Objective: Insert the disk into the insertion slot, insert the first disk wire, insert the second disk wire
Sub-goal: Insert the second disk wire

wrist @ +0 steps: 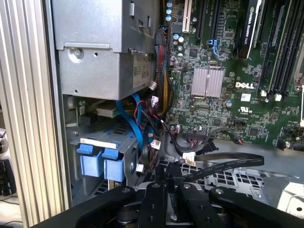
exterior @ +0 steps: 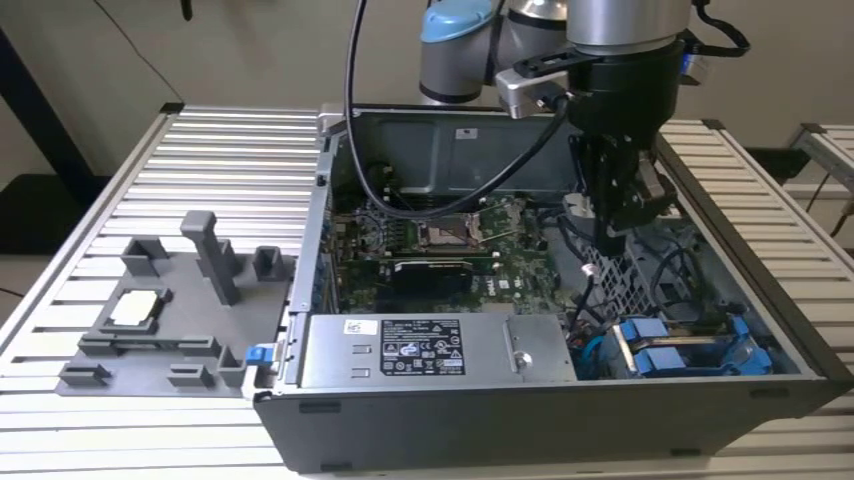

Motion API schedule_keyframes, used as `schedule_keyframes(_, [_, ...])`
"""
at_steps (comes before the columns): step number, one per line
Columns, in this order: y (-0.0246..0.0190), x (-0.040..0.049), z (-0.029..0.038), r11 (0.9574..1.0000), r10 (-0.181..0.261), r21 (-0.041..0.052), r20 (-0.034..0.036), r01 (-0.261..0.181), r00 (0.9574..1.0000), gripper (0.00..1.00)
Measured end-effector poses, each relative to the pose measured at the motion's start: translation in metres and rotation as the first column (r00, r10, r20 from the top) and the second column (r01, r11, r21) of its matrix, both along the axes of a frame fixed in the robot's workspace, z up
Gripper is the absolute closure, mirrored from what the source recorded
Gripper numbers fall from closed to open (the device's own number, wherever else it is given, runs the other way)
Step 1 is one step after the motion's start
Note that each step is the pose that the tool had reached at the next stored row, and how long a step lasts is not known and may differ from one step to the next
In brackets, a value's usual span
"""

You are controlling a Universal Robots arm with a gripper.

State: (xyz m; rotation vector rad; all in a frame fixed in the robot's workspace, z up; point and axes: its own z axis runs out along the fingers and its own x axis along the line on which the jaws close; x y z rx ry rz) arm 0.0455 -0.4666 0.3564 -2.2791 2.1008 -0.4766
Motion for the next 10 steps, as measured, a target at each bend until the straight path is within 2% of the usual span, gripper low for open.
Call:
schedule_keyframes(2, [-0.0027, 0.0009, 0.0000, 1.0000, 0.000, -0.0001, -0.0018, 0.000, 1.0000, 0.84])
schedule_keyframes(10, [-0.0222, 0.0123, -0.0002, 1.0000, 0.000, 0.0000, -0.0264, 0.000, 0.9997, 0.84])
